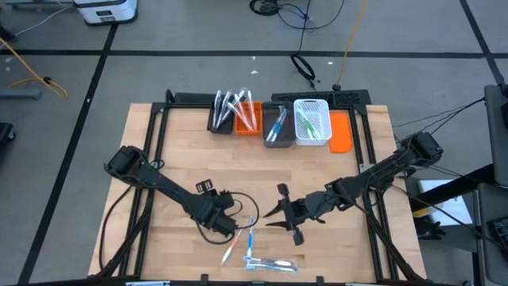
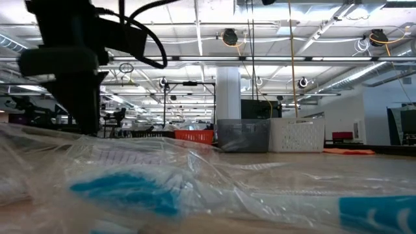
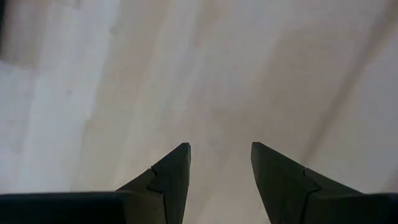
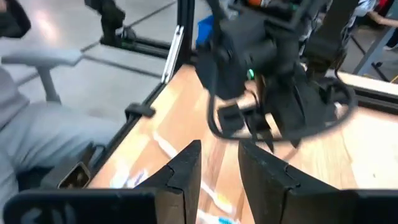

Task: Pick & Place Toothbrushes
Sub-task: Put the orange toothbrush into the orange basket

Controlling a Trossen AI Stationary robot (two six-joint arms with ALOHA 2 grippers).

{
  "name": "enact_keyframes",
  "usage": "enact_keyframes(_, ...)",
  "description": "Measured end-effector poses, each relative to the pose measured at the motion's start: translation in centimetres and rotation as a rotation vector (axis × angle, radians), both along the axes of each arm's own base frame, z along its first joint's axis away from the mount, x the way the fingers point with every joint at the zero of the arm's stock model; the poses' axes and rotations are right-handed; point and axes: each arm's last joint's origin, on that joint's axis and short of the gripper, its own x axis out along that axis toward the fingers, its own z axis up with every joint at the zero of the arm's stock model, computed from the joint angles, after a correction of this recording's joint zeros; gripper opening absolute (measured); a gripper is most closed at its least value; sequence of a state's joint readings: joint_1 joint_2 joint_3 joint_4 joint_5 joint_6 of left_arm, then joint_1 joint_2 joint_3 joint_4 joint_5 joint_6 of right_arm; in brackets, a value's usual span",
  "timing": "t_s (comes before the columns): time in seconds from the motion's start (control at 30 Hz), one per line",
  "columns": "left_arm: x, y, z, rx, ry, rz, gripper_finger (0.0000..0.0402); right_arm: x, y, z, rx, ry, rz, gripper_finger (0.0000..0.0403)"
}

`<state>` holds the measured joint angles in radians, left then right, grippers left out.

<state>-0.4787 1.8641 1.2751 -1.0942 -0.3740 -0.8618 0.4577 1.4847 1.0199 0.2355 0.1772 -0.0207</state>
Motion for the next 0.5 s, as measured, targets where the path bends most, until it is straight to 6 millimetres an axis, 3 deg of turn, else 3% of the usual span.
enact_keyframes(0.5,0.1,-6.5,0.1,-0.296,-0.267,-0.071,0.0173,-1.2,-0.8,-1.1,-0.077,0.183,-0.022,0.0100)
